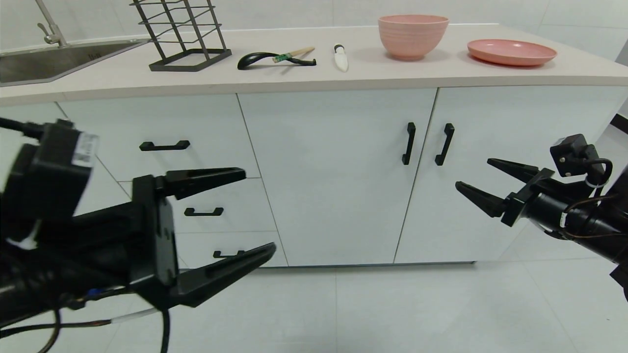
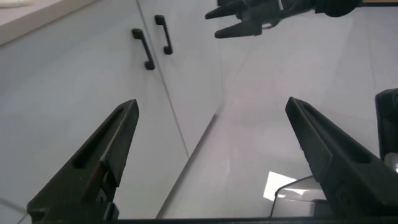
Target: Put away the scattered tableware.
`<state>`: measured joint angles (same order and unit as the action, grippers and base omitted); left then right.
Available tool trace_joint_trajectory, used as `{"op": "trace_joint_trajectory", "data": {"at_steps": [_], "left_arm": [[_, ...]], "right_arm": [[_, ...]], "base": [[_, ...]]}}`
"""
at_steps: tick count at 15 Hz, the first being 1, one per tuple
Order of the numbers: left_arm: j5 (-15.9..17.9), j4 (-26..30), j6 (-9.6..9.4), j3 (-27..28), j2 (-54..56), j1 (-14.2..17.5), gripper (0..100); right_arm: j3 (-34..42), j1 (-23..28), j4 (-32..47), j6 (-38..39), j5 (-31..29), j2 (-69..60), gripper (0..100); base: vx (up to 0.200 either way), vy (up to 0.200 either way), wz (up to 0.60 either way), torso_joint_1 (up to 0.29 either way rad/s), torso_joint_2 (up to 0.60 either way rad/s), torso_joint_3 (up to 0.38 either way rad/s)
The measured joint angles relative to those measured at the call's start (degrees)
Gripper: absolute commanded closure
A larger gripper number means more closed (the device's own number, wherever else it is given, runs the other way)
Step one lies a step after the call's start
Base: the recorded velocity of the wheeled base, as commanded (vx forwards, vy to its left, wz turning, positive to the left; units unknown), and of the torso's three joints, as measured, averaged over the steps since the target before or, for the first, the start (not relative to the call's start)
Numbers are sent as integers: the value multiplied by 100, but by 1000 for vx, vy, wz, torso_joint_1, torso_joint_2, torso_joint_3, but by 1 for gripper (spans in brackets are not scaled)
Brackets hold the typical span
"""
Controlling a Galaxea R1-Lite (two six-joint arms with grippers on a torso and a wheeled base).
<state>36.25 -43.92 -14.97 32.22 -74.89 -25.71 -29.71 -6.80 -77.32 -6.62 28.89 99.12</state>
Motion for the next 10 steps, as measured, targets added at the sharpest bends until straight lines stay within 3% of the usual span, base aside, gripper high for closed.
{"op": "trace_joint_trajectory", "data": {"at_steps": [4, 6, 8, 10], "left_arm": [[302, -375, -20, 684, -1200, -356, 0], [529, -896, 13, 1030, -1747, -670, 0], [549, -1328, 316, 1243, -2148, -1047, 0], [441, -1391, 413, 1474, -2505, -1196, 0]], "right_arm": [[-63, -5, -44, 90, 48, 0, 0], [-236, -2, -46, 238, 140, 46, 0], [-400, 11, -49, 283, 215, 167, 0], [-564, 22, -43, 310, 280, 347, 0]], "base": [[0, 0, 0, 0, 0, 0], [0, 0, 0, 0, 0, 0], [0, 0, 0, 0, 0, 0], [0, 0, 0, 0, 0, 0]]}}
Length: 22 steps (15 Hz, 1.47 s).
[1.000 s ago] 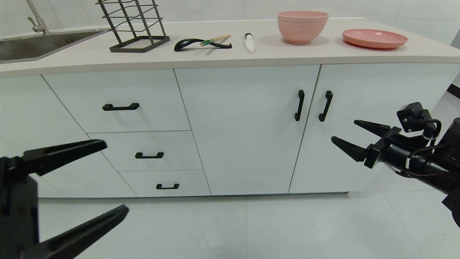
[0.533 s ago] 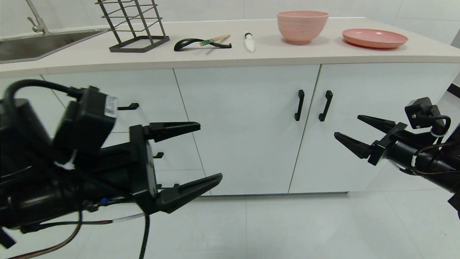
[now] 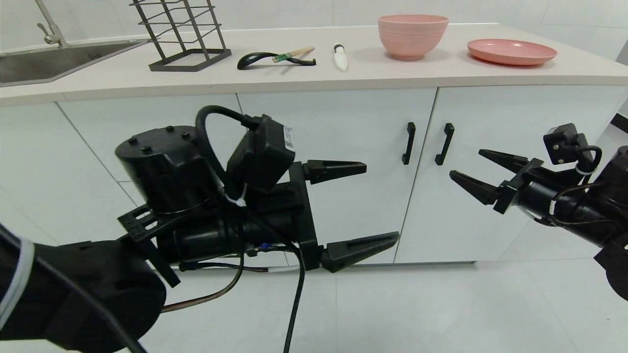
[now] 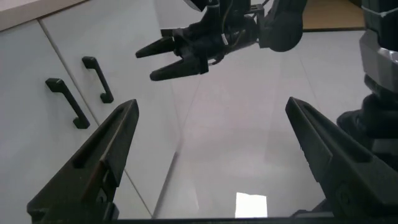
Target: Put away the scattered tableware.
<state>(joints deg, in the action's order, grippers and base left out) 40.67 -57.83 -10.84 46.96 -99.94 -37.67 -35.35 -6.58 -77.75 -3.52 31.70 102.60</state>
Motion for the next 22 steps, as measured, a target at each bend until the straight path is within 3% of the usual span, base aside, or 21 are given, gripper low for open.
{"op": "trace_joint_trajectory", "data": {"at_steps": [4, 5, 7, 9, 11, 16, 22], "left_arm": [[-187, -178, 85, 750, -678, -119, 0], [-244, -594, 336, 847, -808, -163, 0], [-466, -1546, 1089, 907, -1029, -251, 0], [-1011, -2598, 1740, 913, -1304, -349, 0], [-1143, -3055, 2076, 677, -1501, -402, 0], [-1136, -3049, 2085, 188, -1365, -422, 0], [-1172, -3107, 2049, -134, -1204, -417, 0]], "right_arm": [[-500, 33, -9, 0, 148, 407, 0], [-601, 33, -9, -6, 156, 496, 0], [-664, 37, -11, -11, 161, 562, 0], [-649, 46, -11, -13, 158, 517, 0], [-530, 88, -6, -28, 161, 344, 0], [-95, 118, -4, -57, 167, -41, 0], [-452, 77, -4, -57, 172, 294, 0]], "base": [[0, 0, 0, 0, 0, 0], [0, 0, 0, 0, 0, 0], [0, 0, 0, 0, 0, 0], [0, 0, 0, 0, 0, 0], [0, 0, 0, 0, 0, 0], [0, -40, 0, 1, 0, 0], [0, 0, 0, 0, 0, 0]]}}
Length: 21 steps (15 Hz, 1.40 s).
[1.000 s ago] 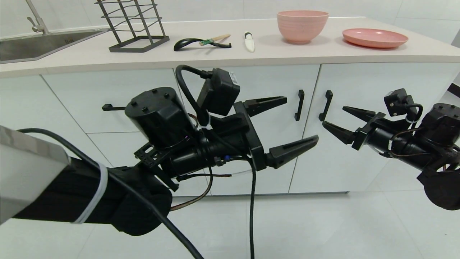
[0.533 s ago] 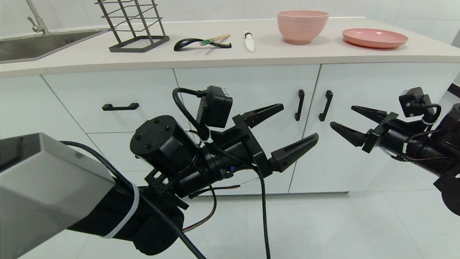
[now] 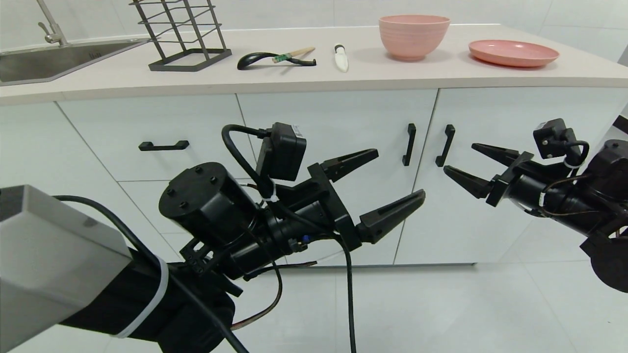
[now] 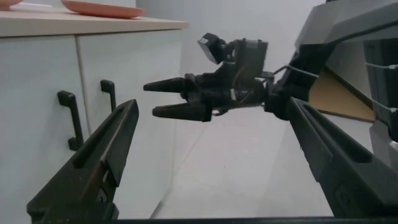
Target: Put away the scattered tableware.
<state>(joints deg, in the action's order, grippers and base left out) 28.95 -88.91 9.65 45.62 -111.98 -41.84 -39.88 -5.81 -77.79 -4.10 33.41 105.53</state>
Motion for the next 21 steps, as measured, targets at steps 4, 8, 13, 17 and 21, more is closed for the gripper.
{"op": "trace_joint_trajectory", "data": {"at_steps": [4, 8, 13, 17, 21], "left_arm": [[-115, 294, -547, 228, -48, 129, 0], [-301, -84, -20, 85, -119, 173, 0], [-110, -95, -90, -229, -74, 182, 0], [-104, -101, -118, -183, -80, 177, 0], [-62, -104, -361, 162, -155, 394, 0]], "right_arm": [[-271, -9, 0, -2, 50, 378, 0], [-273, -11, -7, -2, 50, 469, 0], [-340, -2, 2, -2, 49, 496, 0], [-538, -9, 0, 5, 49, 618, 0], [-688, -88, -60, -11, 239, 852, 0]], "base": [[0, 0, 0, 0, 0, 0], [0, -150, 0, -1, 2, 1], [0, -80, 0, 2, -1, 2], [0, 0, 0, 0, 0, 0], [0, 0, 0, 0, 0, 0]]}}
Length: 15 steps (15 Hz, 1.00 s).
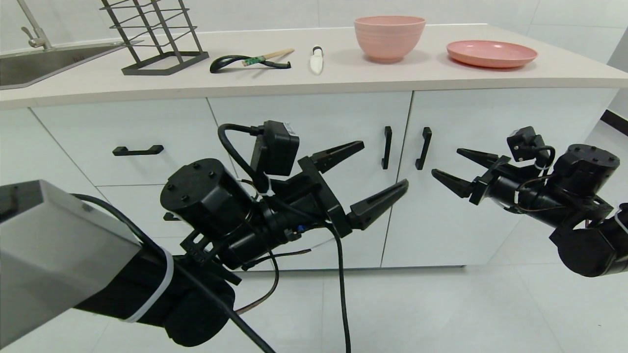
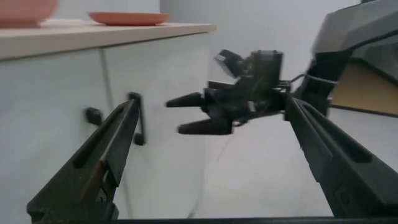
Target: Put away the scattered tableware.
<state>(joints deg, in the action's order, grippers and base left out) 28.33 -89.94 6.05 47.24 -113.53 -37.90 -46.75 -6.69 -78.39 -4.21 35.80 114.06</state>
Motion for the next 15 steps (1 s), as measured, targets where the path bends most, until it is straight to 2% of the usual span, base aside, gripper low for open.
{"op": "trace_joint_trajectory", "data": {"at_steps": [2, 3, 4, 7, 9, 10, 11, 13, 15], "left_arm": [[174, 30, -274, 78, -22, 160, 0], [276, 101, -349, 94, -22, 196, 0], [473, 405, -494, 113, -6, 227, 0], [1053, 1646, -1474, 400, 83, 260, 0], [1371, 3009, -2115, 817, 160, 268, 0], [1458, 3534, -2333, 1117, 201, 277, 0], [1540, 4051, -2493, 1480, 232, 279, 0], [1726, 5042, -2671, 2260, 247, 273, 0], [1833, 5381, -2731, 2704, 206, 273, 0]], "right_arm": [[-84, -101, -9, -4, 27, 77, 0], [-138, -133, -9, -4, 43, 113, 0], [-211, -166, -11, -2, 98, 146, 0], [-352, -269, -9, -2, 145, 234, 0], [-394, -273, -9, -2, 145, 262, 0], [-410, -276, -6, -2, 158, 271, 0], [-440, -273, -11, 0, 190, 282, 0], [-603, -240, -6, 5, 423, 341, 0], [-766, -143, -15, 2, 803, 438, 0]], "base": [[0, 0, 0, 0, 0, 0], [0, 0, 0, 0, 0, 0], [0, 0, 0, 0, 0, 0], [0, 0, 0, 0, 0, 0], [0, 0, 0, 0, 0, 0], [0, 0, 0, 0, 0, 0], [0, 0, 0, 0, 0, 0], [0, 0, 0, 0, 0, 0], [0, 0, 0, 0, 0, 0]]}}
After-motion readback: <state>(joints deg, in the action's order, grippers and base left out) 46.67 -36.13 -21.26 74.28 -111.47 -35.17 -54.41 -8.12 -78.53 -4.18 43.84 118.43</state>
